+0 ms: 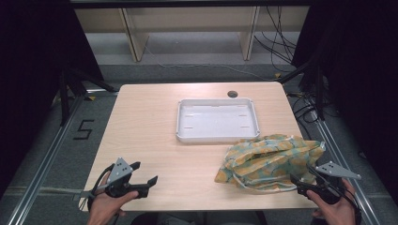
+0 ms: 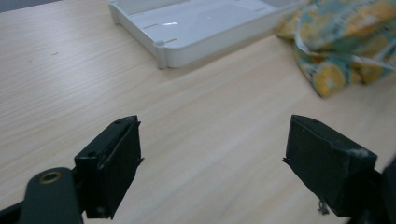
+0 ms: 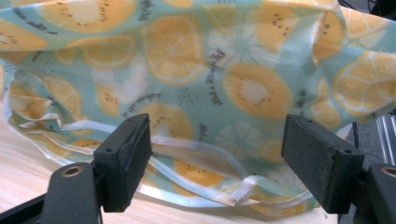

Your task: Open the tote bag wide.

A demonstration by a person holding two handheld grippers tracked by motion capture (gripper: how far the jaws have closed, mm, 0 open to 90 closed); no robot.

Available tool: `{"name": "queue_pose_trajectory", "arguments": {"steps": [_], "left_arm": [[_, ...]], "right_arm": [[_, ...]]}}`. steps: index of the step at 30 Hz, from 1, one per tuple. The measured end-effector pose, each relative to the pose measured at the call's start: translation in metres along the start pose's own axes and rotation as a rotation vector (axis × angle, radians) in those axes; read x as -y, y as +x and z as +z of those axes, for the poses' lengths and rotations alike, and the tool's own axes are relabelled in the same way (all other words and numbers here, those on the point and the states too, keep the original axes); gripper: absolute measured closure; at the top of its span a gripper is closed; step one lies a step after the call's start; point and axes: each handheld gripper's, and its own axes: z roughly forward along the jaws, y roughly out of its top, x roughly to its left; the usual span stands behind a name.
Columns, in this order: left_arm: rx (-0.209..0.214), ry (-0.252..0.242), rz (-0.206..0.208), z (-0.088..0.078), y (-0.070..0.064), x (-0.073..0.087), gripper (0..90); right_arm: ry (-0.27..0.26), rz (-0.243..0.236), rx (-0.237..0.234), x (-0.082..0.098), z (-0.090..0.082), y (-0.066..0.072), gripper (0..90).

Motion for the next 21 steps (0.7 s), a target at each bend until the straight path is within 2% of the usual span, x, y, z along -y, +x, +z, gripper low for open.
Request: {"name": "queue_pose_trajectory", "arguments": {"steps": [1, 2, 7, 8, 9, 10, 11, 12, 13, 14, 16, 21], "left_arm": [[0.001, 0.0, -0.003, -0.0017, -0.001, 0.0018, 17.2], [0.001, 0.003, -0.023, -0.0024, -0.0018, 0.0032, 17.3], [-0.008, 0.01, -0.012, -0.0026, -0.0009, 0.0039, 17.1], [-0.004, 0.012, -0.007, -0.0022, -0.0008, 0.004, 17.1], [-0.004, 0.012, -0.007, -0.0022, -0.0008, 0.004, 17.1], [-0.001, 0.014, -0.024, -0.0013, -0.0021, 0.0043, 17.1], [-0.006, 0.018, -0.01, -0.0014, -0.0021, 0.0038, 17.1], [0.007, 0.024, 0.001, -0.0002, -0.0018, 0.0036, 17.2], [0.002, 0.027, -0.006, 0.0003, -0.0029, 0.0038, 17.2], [-0.002, 0.029, -0.005, 0.0007, -0.0035, 0.0039, 17.2], [0.002, 0.032, 0.007, 0.0012, -0.003, 0.0036, 17.3], [0.0, 0.028, 0.0, 0.0015, -0.0044, 0.0033, 17.3]], "right_arm": [[-0.002, 0.001, 0.007, -0.0002, -0.0002, 0.0005, 25.4], [0.009, 0.039, 0.009, -0.0004, -0.0015, 0.0039, 25.4], [0.002, 0.042, 0.013, -0.0007, -0.0018, 0.0037, 25.4], [-0.004, 0.023, 0.021, -0.0004, -0.0007, 0.0022, 25.4], [-0.004, 0.023, 0.021, -0.0004, -0.0007, 0.0022, 25.4], [-0.009, -0.007, 0.024, -0.0004, 0.0006, -0.0006, 25.4], [-0.003, 0.004, 0.004, -0.0005, 0.0001, -0.0006, 25.4], [-0.002, 0.007, 0.0, -0.0004, 0.0, -0.0011, 25.4], [0.0, 0.018, -0.006, -0.0004, -0.0003, -0.0009, 25.2], [-0.003, 0.052, -0.004, 0.0, -0.0007, 0.0015, 25.2], [-0.007, 0.051, 0.0, -0.0004, -0.0009, 0.0011, 25.1], [-0.007, 0.053, -0.001, -0.0003, -0.0008, 0.0006, 25.1]]}}
